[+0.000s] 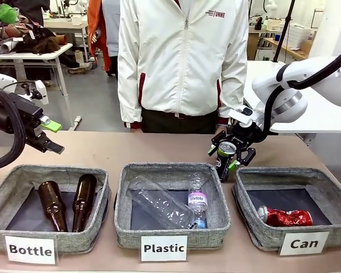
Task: Sort the can waste into the basket.
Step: Pick up the can waste from the table and place it in the right Fabric basket.
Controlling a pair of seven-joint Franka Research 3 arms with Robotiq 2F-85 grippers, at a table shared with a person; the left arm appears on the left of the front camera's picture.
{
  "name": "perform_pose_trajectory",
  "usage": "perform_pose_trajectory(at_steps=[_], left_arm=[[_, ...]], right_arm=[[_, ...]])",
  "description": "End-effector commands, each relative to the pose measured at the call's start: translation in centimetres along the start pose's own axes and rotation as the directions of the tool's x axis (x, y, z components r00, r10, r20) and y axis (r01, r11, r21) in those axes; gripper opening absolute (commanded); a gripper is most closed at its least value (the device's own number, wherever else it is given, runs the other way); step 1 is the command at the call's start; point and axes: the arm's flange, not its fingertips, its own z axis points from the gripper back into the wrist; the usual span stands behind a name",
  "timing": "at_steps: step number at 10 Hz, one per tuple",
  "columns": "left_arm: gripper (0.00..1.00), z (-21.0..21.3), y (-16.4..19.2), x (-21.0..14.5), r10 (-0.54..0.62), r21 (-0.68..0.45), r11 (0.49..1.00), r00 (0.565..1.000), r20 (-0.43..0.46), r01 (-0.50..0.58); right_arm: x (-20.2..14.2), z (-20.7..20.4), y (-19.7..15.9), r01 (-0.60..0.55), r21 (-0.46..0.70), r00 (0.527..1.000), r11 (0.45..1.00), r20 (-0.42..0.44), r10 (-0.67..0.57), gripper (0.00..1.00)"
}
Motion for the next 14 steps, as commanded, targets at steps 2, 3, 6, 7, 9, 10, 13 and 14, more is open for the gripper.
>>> perform_pose_trajectory(at_steps=[2,3,6,7,9,10,13,14], left_arm=[[1.0,-0.2,-0.3,-0.1,0.007,0.013,1.0,1.0,-0.006,-0.007],[1.0,-0.2,-0.3,-0.1,0.007,0.013,1.0,1.0,-0.006,-0.007],[1.0,-0.2,-0.3,-0.1,0.007,0.013,1.0,1.0,-0.006,-0.007],[1.0,-0.2,-0.3,-0.1,0.007,0.013,1.0,1.0,-0.006,-0.007],[1.0,-0.2,-0.3,-0.1,0.007,0.013,1.0,1.0,-0.006,-0.007],[1.0,-0.2,-0.3,-0.1,0.007,0.013,1.0,1.0,-0.006,-0.007],[1.0,-0.2,-0.3,-0.1,0.007,0.013,1.0,1.0,-0.006,-0.007],[1.0,-0.2,-0.3,-0.1,0.007,0.013,1.0,1.0,-0.006,-0.007]], right_arm=[[0.0,0.9,-0.4,-0.014,0.056,0.999,0.998,0.036,0.012,0.28],[0.0,1.0,-0.6,-0.025,0.085,0.998,0.996,0.065,0.02,0.0],[-0.2,0.9,-0.6,-0.031,0.127,0.995,0.991,0.099,0.018,0.04],[-0.3,0.9,-0.5,-0.023,0.131,0.995,0.991,0.101,0.01,0.0],[0.0,1.4,-0.4,-0.018,0.12,0.994,0.993,0.109,0.005,0.0],[0.8,2.4,0.1,-0.023,0.095,0.994,0.995,0.112,0.012,0.0],[8.5,7.8,6.8,0.056,-0.01,0.997,0.998,0.05,-0.055,0.0],[11.4,8.5,9.9,0.11,-0.049,0.994,0.993,0.018,-0.109,0.0]])
